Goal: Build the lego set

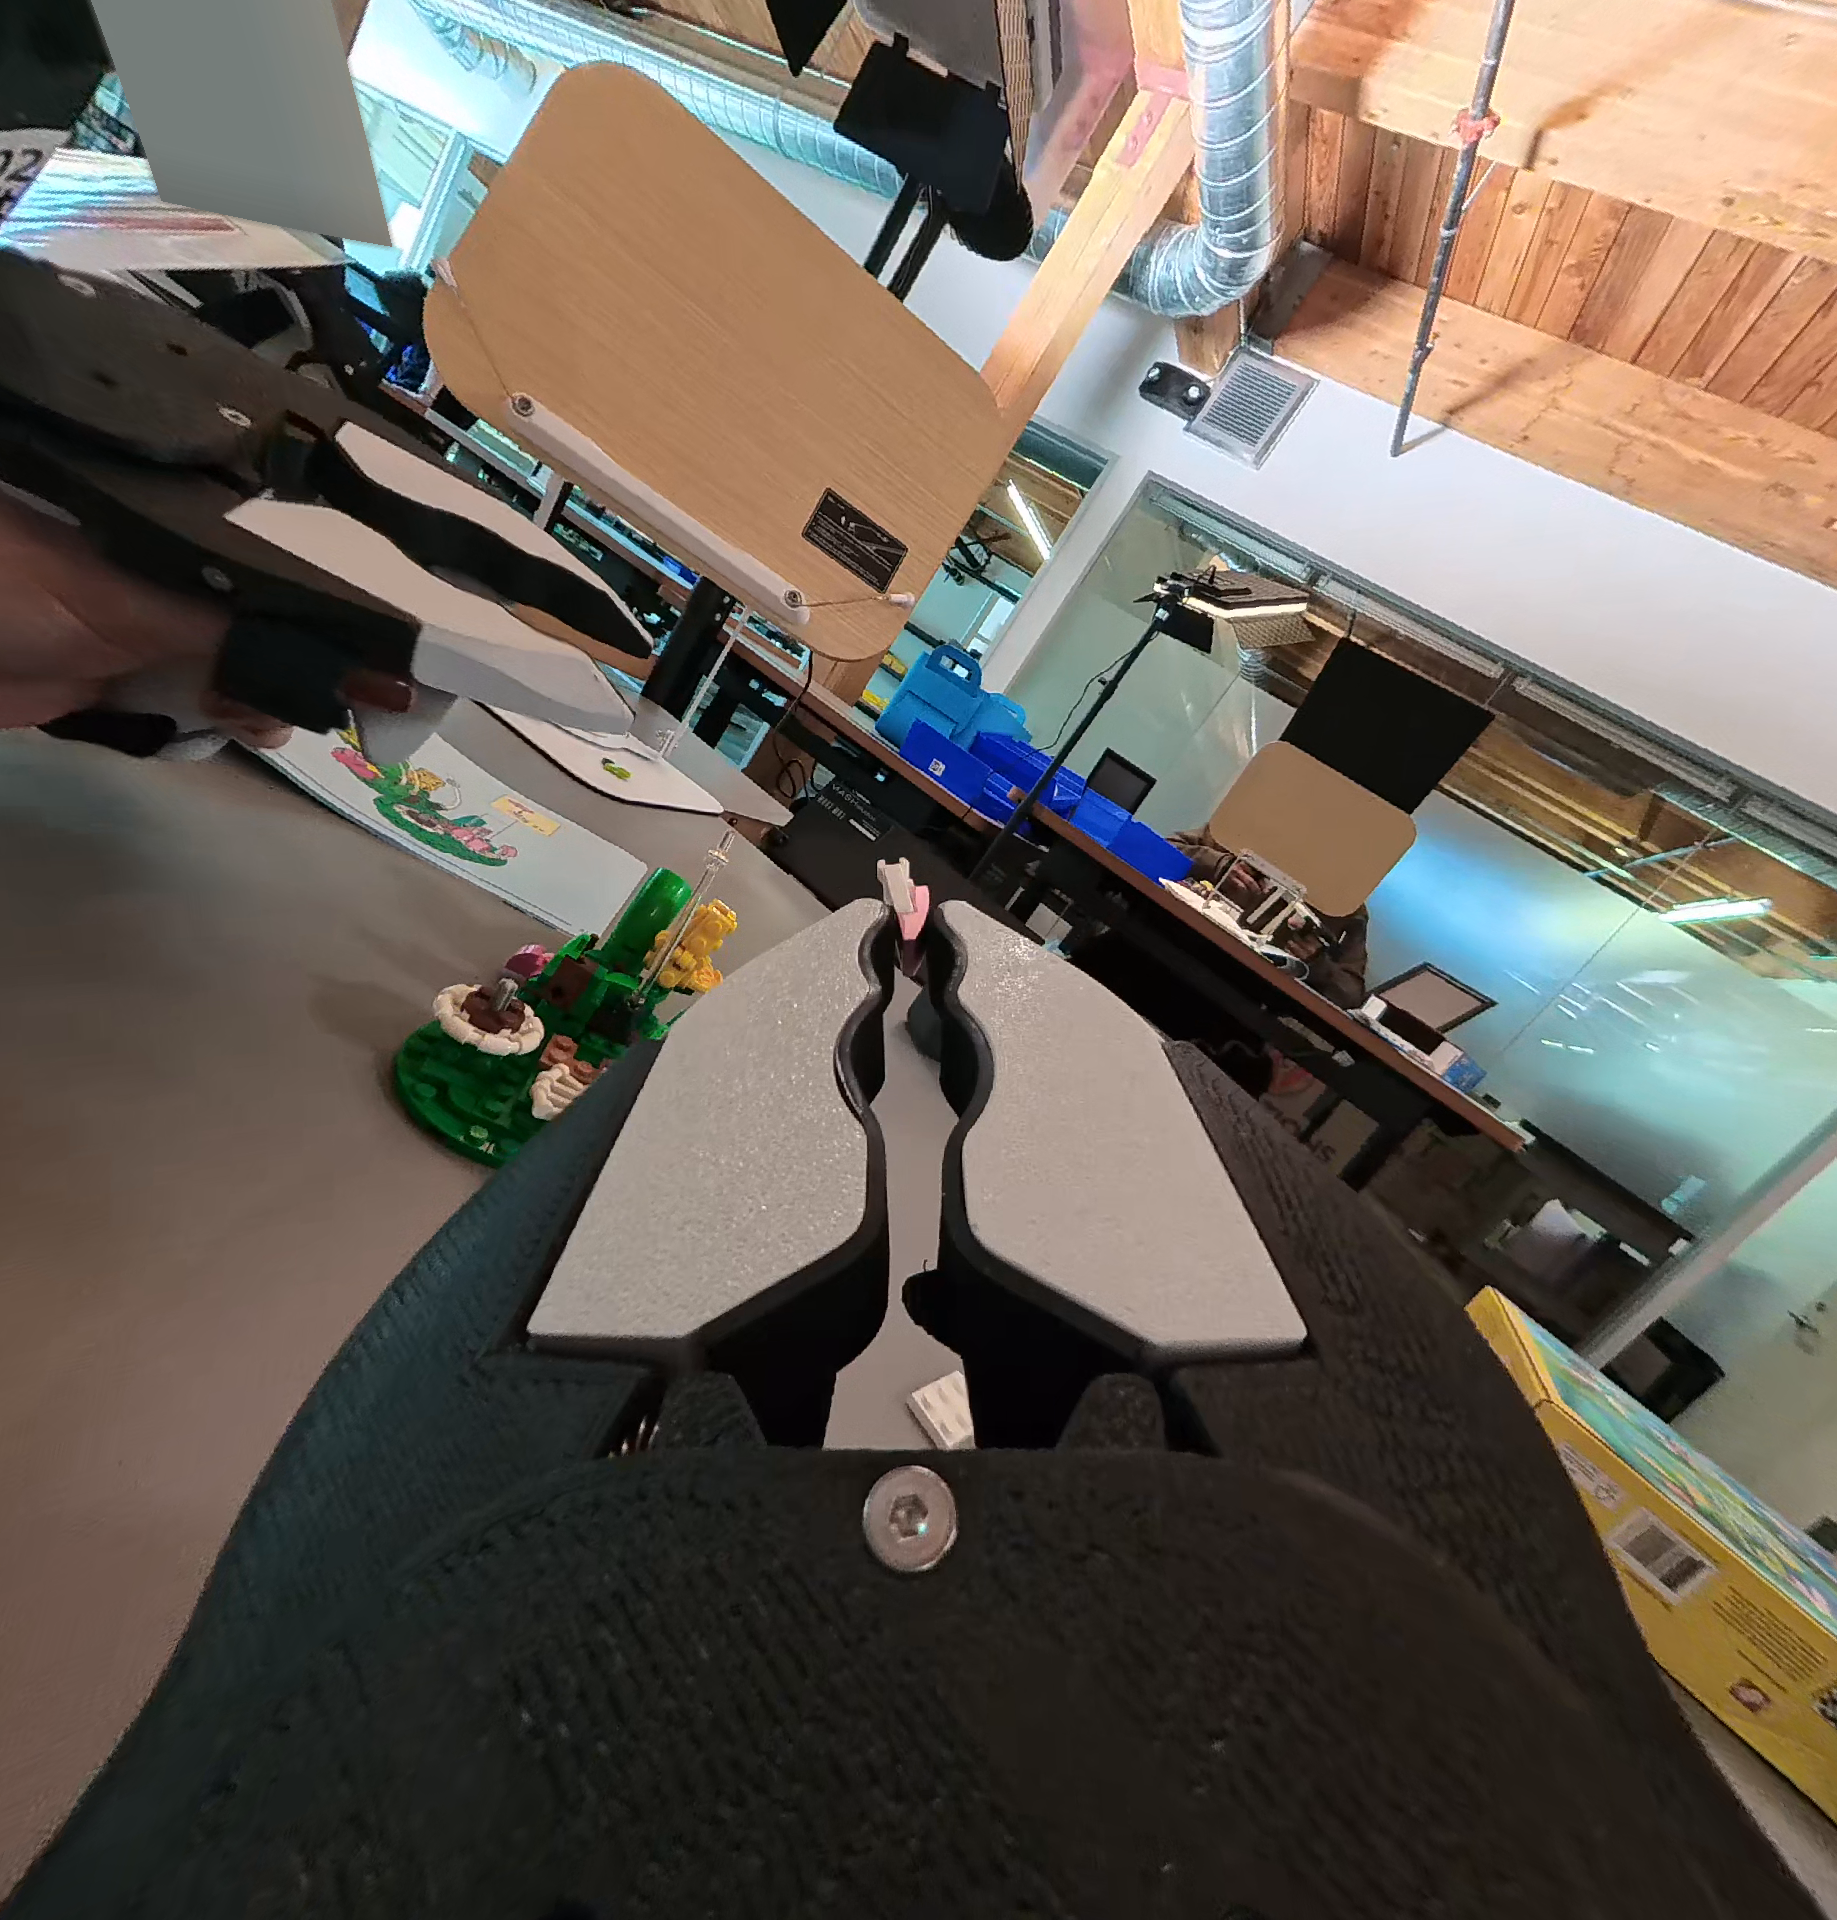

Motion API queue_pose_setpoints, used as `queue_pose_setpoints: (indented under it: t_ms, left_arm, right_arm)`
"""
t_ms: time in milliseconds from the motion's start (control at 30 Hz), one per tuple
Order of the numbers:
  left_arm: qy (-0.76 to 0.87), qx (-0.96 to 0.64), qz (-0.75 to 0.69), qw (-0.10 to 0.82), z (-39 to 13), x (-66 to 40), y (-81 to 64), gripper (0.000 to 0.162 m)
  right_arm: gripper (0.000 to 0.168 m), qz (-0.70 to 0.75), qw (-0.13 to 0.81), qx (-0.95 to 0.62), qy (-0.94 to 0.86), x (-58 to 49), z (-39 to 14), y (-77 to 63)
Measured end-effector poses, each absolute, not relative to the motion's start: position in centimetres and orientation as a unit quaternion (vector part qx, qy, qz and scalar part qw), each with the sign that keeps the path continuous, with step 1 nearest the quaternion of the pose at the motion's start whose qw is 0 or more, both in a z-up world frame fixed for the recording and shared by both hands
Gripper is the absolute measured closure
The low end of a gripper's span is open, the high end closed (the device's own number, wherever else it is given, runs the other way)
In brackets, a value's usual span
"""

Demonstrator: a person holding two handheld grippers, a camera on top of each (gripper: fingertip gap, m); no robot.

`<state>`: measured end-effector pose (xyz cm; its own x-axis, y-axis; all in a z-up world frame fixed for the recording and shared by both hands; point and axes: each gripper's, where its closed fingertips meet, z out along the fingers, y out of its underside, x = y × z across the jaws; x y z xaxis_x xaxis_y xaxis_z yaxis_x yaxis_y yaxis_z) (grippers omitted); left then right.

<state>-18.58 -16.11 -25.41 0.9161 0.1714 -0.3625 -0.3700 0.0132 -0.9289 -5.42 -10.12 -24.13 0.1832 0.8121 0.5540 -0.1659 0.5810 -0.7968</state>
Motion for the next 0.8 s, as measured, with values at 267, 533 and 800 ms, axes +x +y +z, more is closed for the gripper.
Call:
queue_pose_setpoints:
  t_ms: [267, 533, 800]
  left_arm:
    - [0.055, -0.686, 0.180, 0.703, -25.82, -19.30, -16.07, 0.127]
    - [0.057, -0.687, 0.178, 0.703, -25.88, -19.27, -16.06, 0.130]
    - [0.062, -0.689, 0.175, 0.700, -26.06, -19.09, -15.98, 0.132]
  right_arm:
    - [0.164, 0.344, 0.708, -0.300, -0.539, -5.36, -24.20, -10.13]
    - [0.164, 0.335, 0.709, -0.290, -0.549, -5.47, -24.44, -10.46]
    - [0.164, 0.332, 0.705, -0.289, -0.555, -5.60, -24.70, -10.44]
